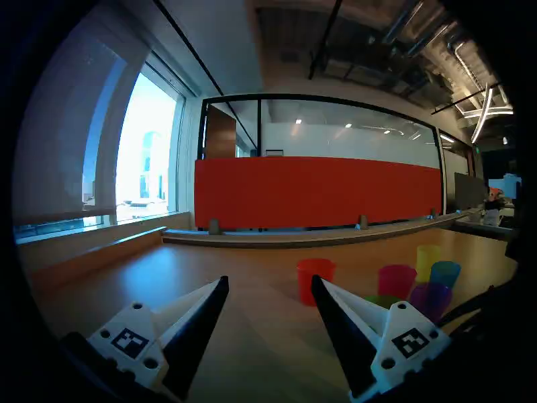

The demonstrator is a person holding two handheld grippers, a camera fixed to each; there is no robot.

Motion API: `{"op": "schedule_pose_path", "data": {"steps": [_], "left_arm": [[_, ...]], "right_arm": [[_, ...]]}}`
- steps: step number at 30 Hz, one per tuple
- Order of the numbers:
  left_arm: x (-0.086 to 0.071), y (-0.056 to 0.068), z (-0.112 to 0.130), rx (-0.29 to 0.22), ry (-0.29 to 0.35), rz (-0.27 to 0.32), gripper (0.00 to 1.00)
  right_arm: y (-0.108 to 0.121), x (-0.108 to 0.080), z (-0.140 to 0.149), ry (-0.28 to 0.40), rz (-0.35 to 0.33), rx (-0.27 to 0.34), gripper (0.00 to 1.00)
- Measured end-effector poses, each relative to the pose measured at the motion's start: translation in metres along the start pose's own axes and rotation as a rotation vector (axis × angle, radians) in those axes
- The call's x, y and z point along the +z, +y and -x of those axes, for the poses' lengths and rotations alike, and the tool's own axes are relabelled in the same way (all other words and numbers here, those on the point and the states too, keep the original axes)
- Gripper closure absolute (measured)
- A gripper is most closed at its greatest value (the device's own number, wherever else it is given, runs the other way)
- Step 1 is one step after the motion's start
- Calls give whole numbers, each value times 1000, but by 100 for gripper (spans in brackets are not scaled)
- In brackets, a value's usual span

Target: Pour water

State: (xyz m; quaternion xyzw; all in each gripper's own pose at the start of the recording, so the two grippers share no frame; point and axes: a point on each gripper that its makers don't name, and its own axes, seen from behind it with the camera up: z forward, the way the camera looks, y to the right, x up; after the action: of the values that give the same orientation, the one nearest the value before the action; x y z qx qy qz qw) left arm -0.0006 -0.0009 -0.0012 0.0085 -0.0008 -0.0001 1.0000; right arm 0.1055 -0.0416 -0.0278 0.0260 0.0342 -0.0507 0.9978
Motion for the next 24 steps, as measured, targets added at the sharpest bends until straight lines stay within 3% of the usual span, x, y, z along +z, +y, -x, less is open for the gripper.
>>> {"op": "schedule_pose_path", "data": {"steps": [11,24], "left_arm": [[0,0,0,1,0,0,9],[0,0,0,0,0,0,9]], "right_arm": [[8,4,19,36,36,-5,1],[19,7,64,30,30,69,1]]}}
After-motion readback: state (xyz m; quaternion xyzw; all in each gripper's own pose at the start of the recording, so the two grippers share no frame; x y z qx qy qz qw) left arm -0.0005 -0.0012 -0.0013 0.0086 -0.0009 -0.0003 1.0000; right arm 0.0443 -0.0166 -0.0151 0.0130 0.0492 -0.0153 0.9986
